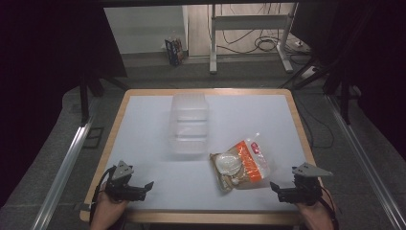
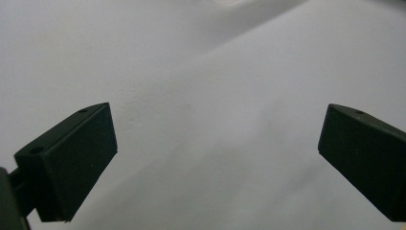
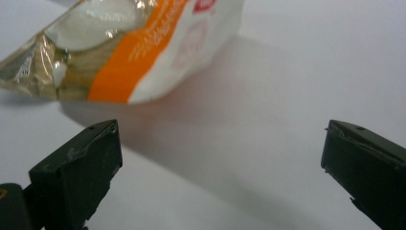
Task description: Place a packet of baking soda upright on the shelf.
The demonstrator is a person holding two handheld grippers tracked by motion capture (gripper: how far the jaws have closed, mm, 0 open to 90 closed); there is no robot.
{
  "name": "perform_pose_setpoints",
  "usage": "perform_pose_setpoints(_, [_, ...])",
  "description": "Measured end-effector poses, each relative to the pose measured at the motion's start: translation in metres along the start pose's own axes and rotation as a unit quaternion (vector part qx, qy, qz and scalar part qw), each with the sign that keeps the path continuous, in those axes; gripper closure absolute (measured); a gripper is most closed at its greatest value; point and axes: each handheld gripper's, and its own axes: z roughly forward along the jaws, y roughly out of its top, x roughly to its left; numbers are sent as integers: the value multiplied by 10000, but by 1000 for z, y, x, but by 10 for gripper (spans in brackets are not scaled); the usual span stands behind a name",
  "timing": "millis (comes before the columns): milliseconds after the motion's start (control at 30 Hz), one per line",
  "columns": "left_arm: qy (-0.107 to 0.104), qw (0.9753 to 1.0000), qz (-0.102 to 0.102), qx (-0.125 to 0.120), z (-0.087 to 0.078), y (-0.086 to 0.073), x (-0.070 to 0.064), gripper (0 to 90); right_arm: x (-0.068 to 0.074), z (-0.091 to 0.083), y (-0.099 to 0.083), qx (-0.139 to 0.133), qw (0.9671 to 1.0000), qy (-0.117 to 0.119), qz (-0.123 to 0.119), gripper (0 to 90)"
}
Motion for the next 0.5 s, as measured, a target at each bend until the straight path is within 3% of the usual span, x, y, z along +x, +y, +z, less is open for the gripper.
perform_pose_setpoints(100, [93, 9998, 176, -85, 0, 0, -4, 0, -4, 2, -2, 45, 9999, 109, 60, 7])
perform_pose_setpoints(200, [147, 9991, 396, 35, 3, 1, -8, 0, -8, 4, -1, 69, 9993, 353, 138, 19])
perform_pose_setpoints(267, [170, 9987, 468, 104, 5, 2, -10, 0, -8, 4, -1, 83, 9993, 345, 76, 19])
perform_pose_setpoints(500, [80, 9990, 432, 102, 5, 2, -8, 0, -9, 6, -2, 65, 9993, 367, 24, 16])
